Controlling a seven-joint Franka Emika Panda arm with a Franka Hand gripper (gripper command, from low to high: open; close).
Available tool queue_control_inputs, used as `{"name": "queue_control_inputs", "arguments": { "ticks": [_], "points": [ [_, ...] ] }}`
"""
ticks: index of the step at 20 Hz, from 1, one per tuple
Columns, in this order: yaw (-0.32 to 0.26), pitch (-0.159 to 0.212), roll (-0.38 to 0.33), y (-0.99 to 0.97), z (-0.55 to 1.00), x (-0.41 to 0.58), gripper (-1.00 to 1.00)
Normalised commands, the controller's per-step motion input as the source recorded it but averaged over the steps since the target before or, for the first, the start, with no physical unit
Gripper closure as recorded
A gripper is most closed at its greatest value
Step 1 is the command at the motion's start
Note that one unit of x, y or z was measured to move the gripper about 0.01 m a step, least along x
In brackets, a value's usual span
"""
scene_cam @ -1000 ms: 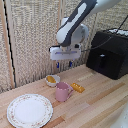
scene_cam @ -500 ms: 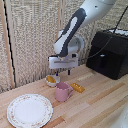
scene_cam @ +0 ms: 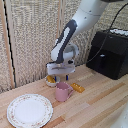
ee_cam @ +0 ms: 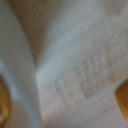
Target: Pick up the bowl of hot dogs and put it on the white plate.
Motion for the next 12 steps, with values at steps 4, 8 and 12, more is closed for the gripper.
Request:
{"name": "queue_control_inputs", "arguments": {
  "ticks": [4, 8, 12],
  "points": [
    [-0.001, 0.032, -0.008, 0.01, -0.02, 0.049, 1.00],
    [-0.005, -0.011, -0.007, 0.00, 0.00, 0.011, 1.00],
    [-0.003, -0.066, 0.000, 0.00, 0.04, 0.000, 1.00]
  ]
}}
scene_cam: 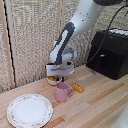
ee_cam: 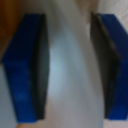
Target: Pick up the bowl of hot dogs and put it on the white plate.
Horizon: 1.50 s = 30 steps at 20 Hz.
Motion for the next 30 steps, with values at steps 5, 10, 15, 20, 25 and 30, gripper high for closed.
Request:
{"name": "queue_control_inputs", "arguments": {
  "ticks": [5, 10, 15, 20, 25, 30],
  "points": [
    [0.005, -0.098, 0.004, 0.00, 0.17, 0.000, 1.00],
    [0.021, -0.091, 0.089, -0.07, 0.61, 0.000, 1.00],
    [0.019, -0.041, 0.118, -0.01, 0.80, 0.000, 1.00],
    [0.042, -0.010, 0.061, 0.25, 0.74, 0.000, 1.00],
    [0.062, 0.000, 0.005, 0.58, 0.57, -0.072, 1.00],
    [0.075, -0.001, 0.000, 0.63, 0.47, -0.159, 1.00]
  ]
}}
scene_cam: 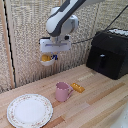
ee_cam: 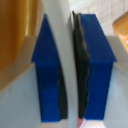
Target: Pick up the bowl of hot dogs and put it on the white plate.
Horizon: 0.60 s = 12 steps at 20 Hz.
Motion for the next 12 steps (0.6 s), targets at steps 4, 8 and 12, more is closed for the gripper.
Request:
{"name": "queue_control_inputs", "arguments": {
  "ticks": [4, 8, 12],
  "points": [
    [0.086, -0.002, 0.000, 0.59, 0.27, -0.321, 1.00],
    [0.094, -0.013, 0.000, 0.53, 0.14, -0.422, 1.00],
    [0.102, -0.026, 0.002, 0.49, 0.01, -0.461, 1.00]
  ]
}}
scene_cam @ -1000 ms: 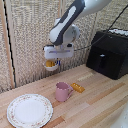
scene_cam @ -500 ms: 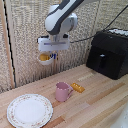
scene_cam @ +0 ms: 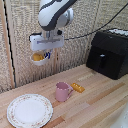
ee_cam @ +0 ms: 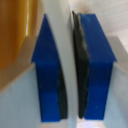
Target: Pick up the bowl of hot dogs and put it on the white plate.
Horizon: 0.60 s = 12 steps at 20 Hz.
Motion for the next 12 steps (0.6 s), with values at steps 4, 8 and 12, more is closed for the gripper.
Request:
{"name": "queue_control_inputs", "arguments": {
  "ticks": [4, 8, 12],
  "points": [
    [0.105, -0.001, 0.000, 0.52, -0.02, -0.446, 1.00],
    [0.107, 0.000, 0.000, 0.52, -0.08, -0.441, 1.00],
    [0.108, 0.015, 0.000, 0.56, -0.16, -0.360, 1.00]
  ]
}}
